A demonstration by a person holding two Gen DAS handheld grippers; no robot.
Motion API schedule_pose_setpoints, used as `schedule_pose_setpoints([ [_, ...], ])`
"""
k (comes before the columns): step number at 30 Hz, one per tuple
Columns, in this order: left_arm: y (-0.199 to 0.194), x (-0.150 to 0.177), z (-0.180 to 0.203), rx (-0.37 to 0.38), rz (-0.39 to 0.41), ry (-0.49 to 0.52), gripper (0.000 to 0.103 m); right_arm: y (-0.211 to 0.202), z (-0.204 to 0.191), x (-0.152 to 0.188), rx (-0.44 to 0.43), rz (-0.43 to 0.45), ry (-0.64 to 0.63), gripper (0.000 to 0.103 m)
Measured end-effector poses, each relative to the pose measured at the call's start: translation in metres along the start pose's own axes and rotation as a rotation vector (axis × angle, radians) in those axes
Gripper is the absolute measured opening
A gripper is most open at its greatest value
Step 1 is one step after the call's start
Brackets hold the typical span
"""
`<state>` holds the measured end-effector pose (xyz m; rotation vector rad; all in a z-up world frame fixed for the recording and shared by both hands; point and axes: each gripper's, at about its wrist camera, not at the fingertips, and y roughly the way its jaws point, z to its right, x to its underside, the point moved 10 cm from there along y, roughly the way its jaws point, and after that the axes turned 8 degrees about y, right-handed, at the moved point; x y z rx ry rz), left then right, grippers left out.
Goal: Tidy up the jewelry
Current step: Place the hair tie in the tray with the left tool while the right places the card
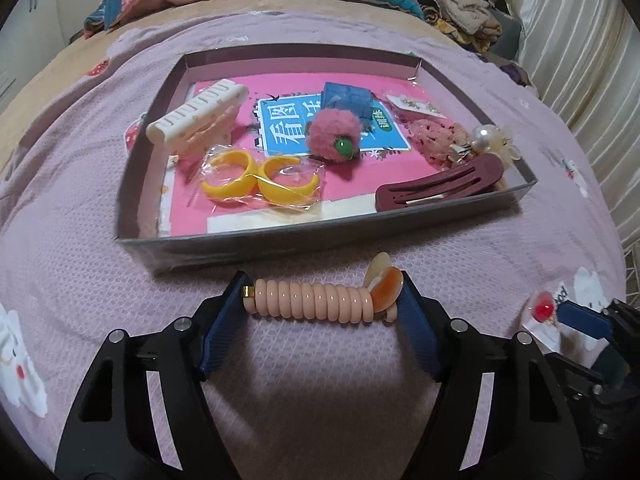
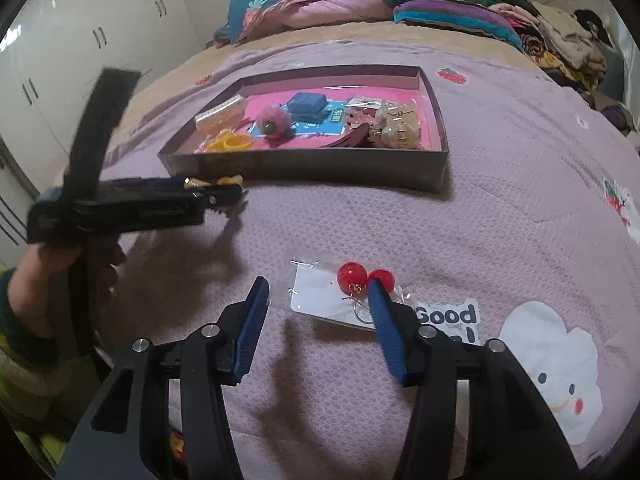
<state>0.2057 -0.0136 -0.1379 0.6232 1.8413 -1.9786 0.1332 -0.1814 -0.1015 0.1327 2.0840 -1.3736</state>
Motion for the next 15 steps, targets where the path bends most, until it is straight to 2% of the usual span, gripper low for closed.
schedule_pose_setpoints([
  [2, -0.006, -0.001, -0.001, 0.008, 0.011, -0.006, 0.065, 0.002, 0.005, 0.002, 0.045, 0.002, -0.017, 0.062],
  [4, -0.014, -0.002, -0.001, 0.018, 0.025, -0.013, 0.065, 0.004, 0.014, 0.005, 0.106, 0.012, -0.025, 0.075],
  [6, -0.021, -0.004, -0.001, 0.024, 0.038, -0.014, 0.065, 0.012, 0.022, 0.006, 0.139, 0.007, -0.020, 0.082],
  [12, -0.032, -0.010, 0.007, 0.045, 0.059, -0.008, 0.065, 0.037, 0.041, 0.007, 0.163, -0.020, 0.031, 0.092],
  [15, -0.037, -0.012, 0.011, 0.050, 0.070, -0.005, 0.065, 0.042, 0.046, 0.005, 0.118, -0.007, 0.081, 0.088],
])
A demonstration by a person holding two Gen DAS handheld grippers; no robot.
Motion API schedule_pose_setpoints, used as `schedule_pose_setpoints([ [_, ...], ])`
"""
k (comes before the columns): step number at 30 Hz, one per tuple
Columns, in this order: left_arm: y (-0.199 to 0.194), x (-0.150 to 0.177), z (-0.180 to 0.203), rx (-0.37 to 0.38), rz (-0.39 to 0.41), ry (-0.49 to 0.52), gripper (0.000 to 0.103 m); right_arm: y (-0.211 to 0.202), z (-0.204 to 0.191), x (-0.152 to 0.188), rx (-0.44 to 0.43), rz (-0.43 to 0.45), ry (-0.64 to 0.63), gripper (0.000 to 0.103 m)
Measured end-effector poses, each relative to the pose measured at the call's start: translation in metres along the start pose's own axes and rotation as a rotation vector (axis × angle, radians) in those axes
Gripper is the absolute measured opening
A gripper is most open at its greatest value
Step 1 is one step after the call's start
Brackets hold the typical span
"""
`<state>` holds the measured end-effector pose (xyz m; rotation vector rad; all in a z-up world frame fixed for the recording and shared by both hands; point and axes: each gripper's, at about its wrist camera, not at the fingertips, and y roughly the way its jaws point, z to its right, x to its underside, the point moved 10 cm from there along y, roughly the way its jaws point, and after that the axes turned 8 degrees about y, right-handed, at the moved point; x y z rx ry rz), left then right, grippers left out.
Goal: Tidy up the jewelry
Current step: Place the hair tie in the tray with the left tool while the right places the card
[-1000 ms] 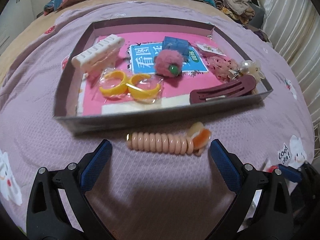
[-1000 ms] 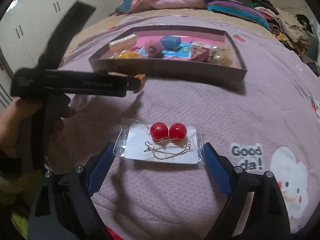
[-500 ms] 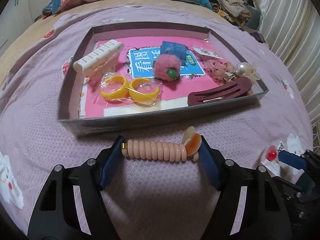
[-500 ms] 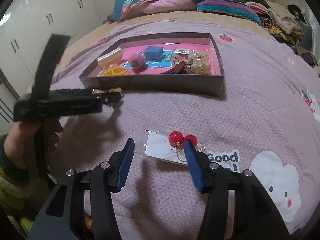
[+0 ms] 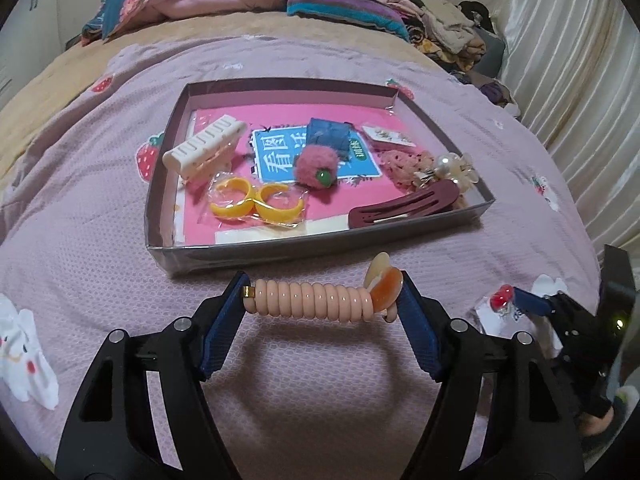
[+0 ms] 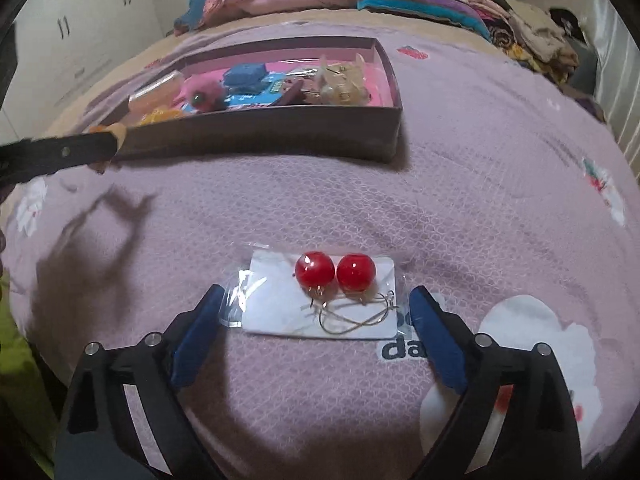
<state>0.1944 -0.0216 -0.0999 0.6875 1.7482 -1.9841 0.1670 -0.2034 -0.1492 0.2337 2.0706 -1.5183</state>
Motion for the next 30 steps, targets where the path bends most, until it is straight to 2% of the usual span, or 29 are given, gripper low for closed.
schedule_pose_setpoints([
  [9, -0.016, -0.020, -0.004, 0.008, 0.047, -0.011, 0.065, -0.023, -0.007, -0.014, -0.097, 0.024, 0.050, 0.086],
  [14, -0.019, -0.032, -0.017, -0.004, 0.065, -0.033, 0.065, -0.042, -0.017, -0.042, -0.120, 0.077, 0.038, 0.086],
  [21, -0.017, -0.045, -0.036, -0.024, 0.074, -0.066, 0.065, -0.051, -0.026, -0.085, -0.120, 0.129, 0.017, 0.086],
  [30, -0.006, -0.055, -0.055, -0.039, 0.066, -0.100, 0.065, -0.037, -0.032, -0.117, -0.095, 0.132, -0.017, 0.086],
])
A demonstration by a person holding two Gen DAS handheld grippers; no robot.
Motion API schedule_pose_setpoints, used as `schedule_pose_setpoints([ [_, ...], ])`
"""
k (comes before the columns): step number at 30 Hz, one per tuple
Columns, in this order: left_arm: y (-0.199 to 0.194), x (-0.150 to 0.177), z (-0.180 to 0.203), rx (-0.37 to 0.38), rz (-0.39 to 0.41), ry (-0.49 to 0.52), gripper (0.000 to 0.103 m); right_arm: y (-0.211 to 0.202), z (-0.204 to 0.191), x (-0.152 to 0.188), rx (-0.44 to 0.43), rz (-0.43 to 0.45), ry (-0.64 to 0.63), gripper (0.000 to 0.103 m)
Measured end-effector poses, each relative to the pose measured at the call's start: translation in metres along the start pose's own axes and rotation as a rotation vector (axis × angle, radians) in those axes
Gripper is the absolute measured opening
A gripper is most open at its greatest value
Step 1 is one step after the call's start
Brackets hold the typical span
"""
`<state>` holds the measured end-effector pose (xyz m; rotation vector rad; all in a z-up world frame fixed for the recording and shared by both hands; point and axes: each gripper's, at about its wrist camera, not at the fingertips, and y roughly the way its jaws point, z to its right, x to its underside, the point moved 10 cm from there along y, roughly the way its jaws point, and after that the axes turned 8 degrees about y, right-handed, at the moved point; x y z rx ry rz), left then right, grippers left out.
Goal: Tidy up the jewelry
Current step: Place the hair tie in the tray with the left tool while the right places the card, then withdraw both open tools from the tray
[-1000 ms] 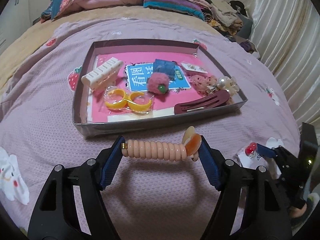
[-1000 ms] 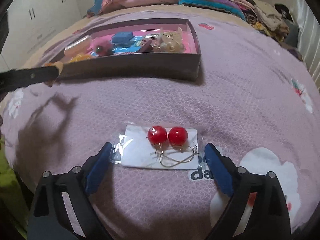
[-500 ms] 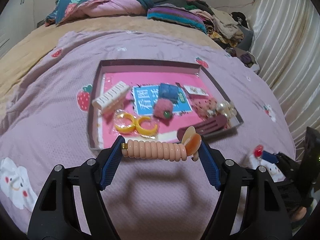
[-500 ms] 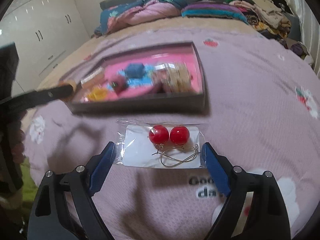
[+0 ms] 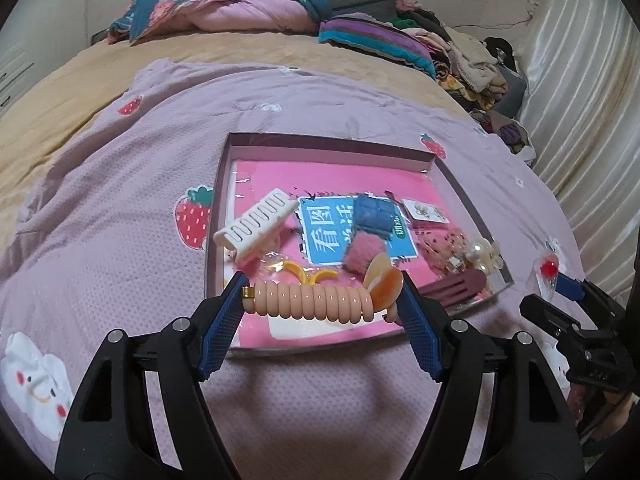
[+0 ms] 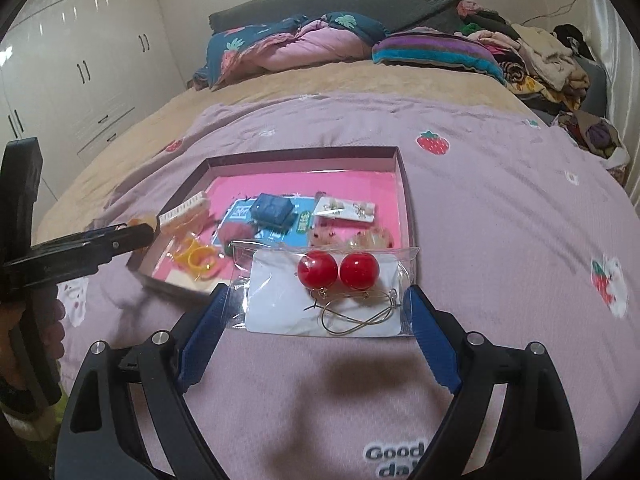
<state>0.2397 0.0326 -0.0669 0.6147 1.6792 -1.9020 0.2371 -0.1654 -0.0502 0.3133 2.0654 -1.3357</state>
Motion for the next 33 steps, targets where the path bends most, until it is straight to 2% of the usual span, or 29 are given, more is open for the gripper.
schedule_pose_setpoints([
  [9, 0.015, -0.002, -0.010, -0.010, -0.019, -0.016, 0.065, 0.033, -0.004, -0.018, 0.008, -0.032, -0.025, 0.086],
  [18, 0.029, 0.002, -0.017, -0.017, -0.049, -0.026, 0.066, 0.062, -0.005, -0.018, 0.000, -0.077, -0.010, 0.089],
  [21, 0.031, 0.004, -0.017, -0.017, -0.058, -0.027, 0.069, 0.059, -0.005, -0.017, -0.002, -0.068, -0.011, 0.091],
  [23, 0.032, 0.003, -0.018, -0.020, -0.056, -0.025, 0.076, 0.055, -0.005, -0.016, 0.001, -0.060, -0.012, 0.093],
  [26, 0.031, 0.003, -0.017, -0.023, -0.054, -0.021, 0.079, 0.045, -0.002, -0.014, 0.002, -0.047, -0.003, 0.093],
  [33, 0.012, 0.000, -0.013, -0.032, -0.021, -0.015, 0.088, 0.012, 0.002, -0.007, -0.014, -0.011, 0.031, 0.095],
])
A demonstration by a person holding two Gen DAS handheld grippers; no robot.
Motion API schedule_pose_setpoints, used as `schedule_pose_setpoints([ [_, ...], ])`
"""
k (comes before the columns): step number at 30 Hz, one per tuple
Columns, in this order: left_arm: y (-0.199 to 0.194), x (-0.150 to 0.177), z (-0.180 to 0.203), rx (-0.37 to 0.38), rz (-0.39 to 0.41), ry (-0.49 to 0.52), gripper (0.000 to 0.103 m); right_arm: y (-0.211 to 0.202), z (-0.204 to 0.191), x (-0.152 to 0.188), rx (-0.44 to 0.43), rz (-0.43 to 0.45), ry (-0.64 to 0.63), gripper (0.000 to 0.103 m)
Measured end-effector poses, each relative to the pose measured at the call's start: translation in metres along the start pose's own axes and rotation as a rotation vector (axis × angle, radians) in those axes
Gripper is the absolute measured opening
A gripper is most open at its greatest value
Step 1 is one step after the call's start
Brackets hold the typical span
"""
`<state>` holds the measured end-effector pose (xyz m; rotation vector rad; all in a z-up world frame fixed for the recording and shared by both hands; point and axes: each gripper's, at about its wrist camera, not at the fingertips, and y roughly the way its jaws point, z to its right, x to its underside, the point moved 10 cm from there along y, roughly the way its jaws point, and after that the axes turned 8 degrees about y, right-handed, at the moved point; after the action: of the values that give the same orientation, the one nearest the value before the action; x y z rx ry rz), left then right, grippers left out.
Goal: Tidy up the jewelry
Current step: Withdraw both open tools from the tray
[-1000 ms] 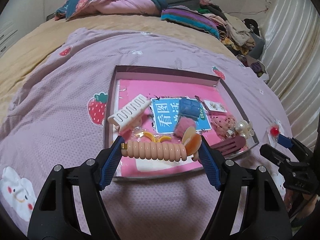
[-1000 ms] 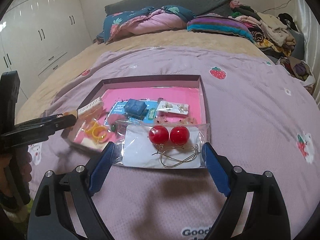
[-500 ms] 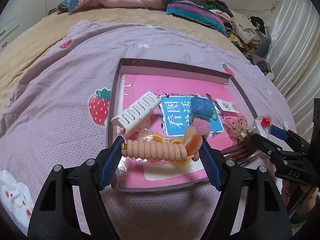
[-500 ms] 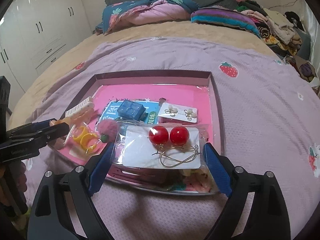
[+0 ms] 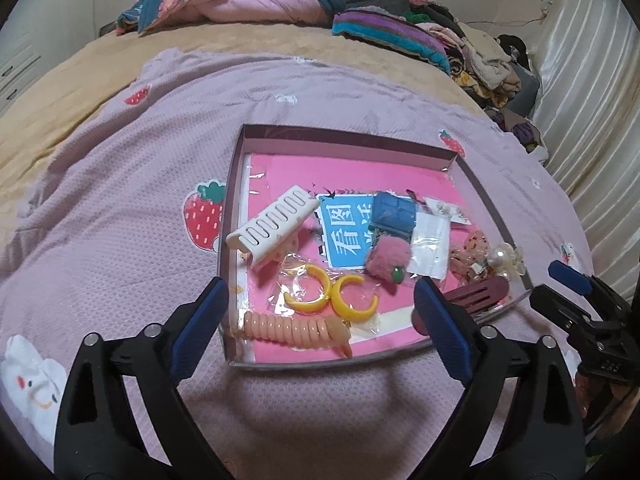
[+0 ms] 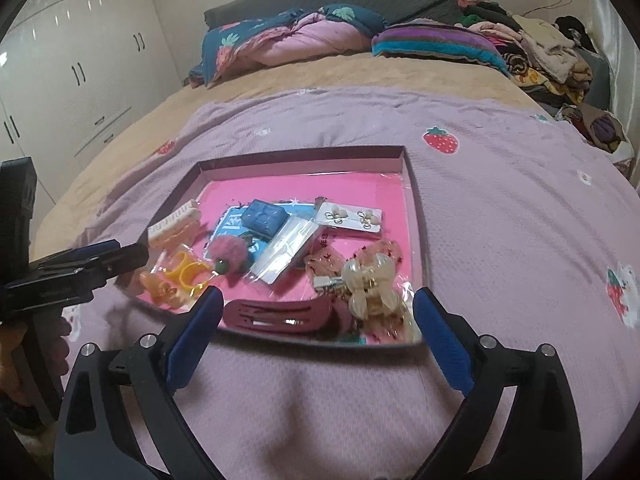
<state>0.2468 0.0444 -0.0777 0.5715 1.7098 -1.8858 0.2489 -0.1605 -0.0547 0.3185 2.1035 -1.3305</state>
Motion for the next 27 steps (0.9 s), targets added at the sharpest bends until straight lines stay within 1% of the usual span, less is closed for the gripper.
schedule_pose_setpoints([
  [4, -0.018, 0.001, 0.004, -0.004, 0.024, 0.003, 0.093, -0.023, -0.003, 0.007, -0.011, 0.025, -0.001, 0.097],
  [10, -0.046, 0.007, 0.013, -0.011, 0.063, 0.018, 0.093, -0.048, -0.009, 0.021, -0.023, 0.051, -0.015, 0.098],
  [14, -0.059, 0.018, 0.017, -0.013, 0.074, 0.022, 0.093, -0.060, -0.012, 0.033, -0.026, 0.065, -0.027, 0.098],
  [20, -0.068, 0.045, 0.017, -0.041, 0.069, 0.041, 0.093, -0.067, -0.015, 0.053, -0.017, 0.063, -0.052, 0.099],
  [27, -0.071, 0.067, 0.018, -0.058, 0.062, 0.060, 0.093, -0.066, -0.016, 0.073, -0.019, 0.046, -0.036, 0.099],
])
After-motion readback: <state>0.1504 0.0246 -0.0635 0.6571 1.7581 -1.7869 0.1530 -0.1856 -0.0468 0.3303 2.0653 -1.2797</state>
